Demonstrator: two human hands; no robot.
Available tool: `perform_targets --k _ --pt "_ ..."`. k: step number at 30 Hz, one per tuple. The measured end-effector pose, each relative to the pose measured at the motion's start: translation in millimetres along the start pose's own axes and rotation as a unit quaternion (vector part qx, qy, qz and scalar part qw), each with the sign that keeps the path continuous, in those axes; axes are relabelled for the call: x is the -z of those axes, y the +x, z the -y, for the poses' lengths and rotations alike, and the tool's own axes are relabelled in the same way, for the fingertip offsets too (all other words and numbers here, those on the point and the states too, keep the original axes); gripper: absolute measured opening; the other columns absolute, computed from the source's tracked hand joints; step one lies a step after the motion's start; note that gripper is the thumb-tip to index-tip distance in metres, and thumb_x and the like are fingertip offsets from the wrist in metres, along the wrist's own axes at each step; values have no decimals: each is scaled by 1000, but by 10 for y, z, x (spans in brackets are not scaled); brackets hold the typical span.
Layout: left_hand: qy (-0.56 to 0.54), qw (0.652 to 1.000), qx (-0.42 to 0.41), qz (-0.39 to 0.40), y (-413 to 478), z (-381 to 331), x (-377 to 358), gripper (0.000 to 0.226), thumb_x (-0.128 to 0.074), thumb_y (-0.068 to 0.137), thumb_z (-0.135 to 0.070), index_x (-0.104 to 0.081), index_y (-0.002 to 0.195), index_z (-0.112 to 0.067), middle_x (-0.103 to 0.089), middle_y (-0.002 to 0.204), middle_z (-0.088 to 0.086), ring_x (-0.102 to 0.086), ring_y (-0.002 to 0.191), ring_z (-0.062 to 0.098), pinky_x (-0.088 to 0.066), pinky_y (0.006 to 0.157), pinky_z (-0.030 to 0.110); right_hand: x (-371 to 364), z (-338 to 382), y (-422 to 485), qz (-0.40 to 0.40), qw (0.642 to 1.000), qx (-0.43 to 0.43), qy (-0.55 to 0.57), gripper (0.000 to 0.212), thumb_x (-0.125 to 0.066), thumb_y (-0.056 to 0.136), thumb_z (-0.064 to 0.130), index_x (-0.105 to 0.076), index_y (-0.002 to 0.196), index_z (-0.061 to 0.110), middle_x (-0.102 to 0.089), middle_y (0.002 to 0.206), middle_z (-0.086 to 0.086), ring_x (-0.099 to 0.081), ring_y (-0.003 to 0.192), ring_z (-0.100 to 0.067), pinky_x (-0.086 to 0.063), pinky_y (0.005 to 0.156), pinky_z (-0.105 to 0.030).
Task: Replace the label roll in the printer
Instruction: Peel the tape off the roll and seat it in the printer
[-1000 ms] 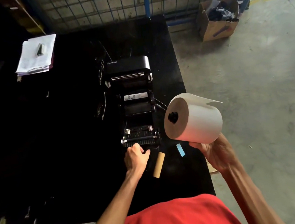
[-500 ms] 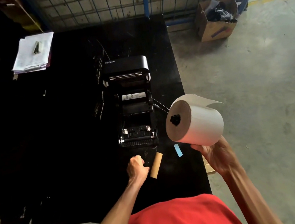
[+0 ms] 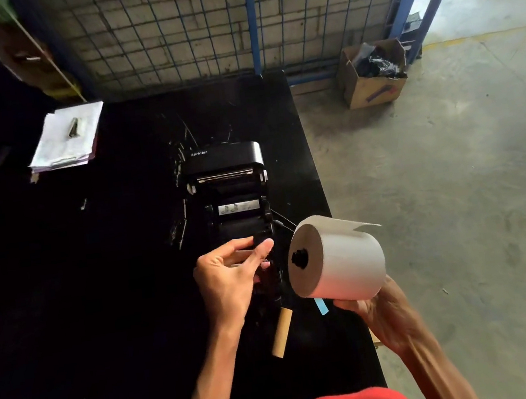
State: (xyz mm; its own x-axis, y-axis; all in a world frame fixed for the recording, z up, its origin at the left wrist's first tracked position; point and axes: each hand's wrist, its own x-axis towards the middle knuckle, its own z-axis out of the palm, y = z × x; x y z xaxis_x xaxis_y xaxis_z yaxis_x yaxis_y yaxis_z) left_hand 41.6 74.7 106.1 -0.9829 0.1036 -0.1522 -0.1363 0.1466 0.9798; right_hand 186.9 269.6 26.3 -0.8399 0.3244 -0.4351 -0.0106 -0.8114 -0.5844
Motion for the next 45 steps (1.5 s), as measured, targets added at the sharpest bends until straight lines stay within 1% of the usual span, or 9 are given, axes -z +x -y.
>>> perform_targets --k 4,8,12,16,22,30,33,40,45 --pt "64 996 -51 28 -5 -279 -297 24 -91 66 -39 -79 86 -33 -76 66 -12 -73 56 7 -60 53 24 -58 16 16 -9 1000 0 -24 53 -56 94 12 -49 146 9 -70 123 -20 -74 102 -37 -65 63 -48" --pt "90 994 -41 40 -6 -319 -360 24 -87 69 -42 -81 87 -27 -76 66 -14 -70 55 3 -58 55 20 -128 91 13 -4 999 26 -19 54 -58 98 17 -44 150 9 -63 131 -25 -72 104 -38 -65 66 -48" --pt "-9 989 71 129 13 -350 -303 29 -66 90 -43 -81 99 -19 -81 87 -5 -76 81 9 -58 67 19 -172 194 -12 16 999 43 -19 49 -48 102 16 -44 150 11 -67 129 -16 -72 106 -36 -66 68 -47" --pt "-75 971 72 217 28 -341 -208 29 -59 98 -26 -78 106 -7 -79 104 4 -74 92 18 -60 80 27 -195 284 -40 20 999 48 -11 36 -48 100 12 -64 133 12 -72 122 -14 -74 103 -36 -65 68 -48" --pt "-72 971 36 224 37 -210 -153 33 -79 81 -7 -75 114 -8 -79 106 5 -74 102 18 -56 87 21 -243 283 -24 20 999 48 -8 35 -40 106 7 -60 135 8 -71 122 -15 -73 103 -37 -65 66 -49" --pt "-129 967 7 218 97 -87 35 31 -85 68 -2 -79 98 -3 -75 100 10 -73 99 23 -57 83 23 -388 332 -16 62 996 46 -48 29 -41 107 10 -61 128 10 -63 130 -19 -70 108 -41 -65 67 -53" --pt "-126 964 -1 235 145 -106 124 28 -90 62 -7 -81 88 -7 -74 92 8 -73 97 24 -58 84 27 -503 358 -15 78 993 45 -76 29 -45 103 15 -57 128 7 -59 130 -23 -71 103 -40 -65 67 -54" --pt "-178 956 35 230 198 -132 316 44 -88 69 -36 -77 106 -15 -78 103 8 -75 93 21 -58 82 27 -753 325 28 91 992 31 -87 34 -44 101 14 -53 132 6 -66 126 -19 -71 102 -38 -65 66 -52" --pt "-154 968 50 192 268 -62 445 38 -92 63 -17 -80 98 -17 -79 101 12 -77 91 24 -59 78 25 -898 329 112 119 979 57 -156 23 -48 101 16 -53 119 3 -60 125 -20 -70 103 -36 -65 68 -55"
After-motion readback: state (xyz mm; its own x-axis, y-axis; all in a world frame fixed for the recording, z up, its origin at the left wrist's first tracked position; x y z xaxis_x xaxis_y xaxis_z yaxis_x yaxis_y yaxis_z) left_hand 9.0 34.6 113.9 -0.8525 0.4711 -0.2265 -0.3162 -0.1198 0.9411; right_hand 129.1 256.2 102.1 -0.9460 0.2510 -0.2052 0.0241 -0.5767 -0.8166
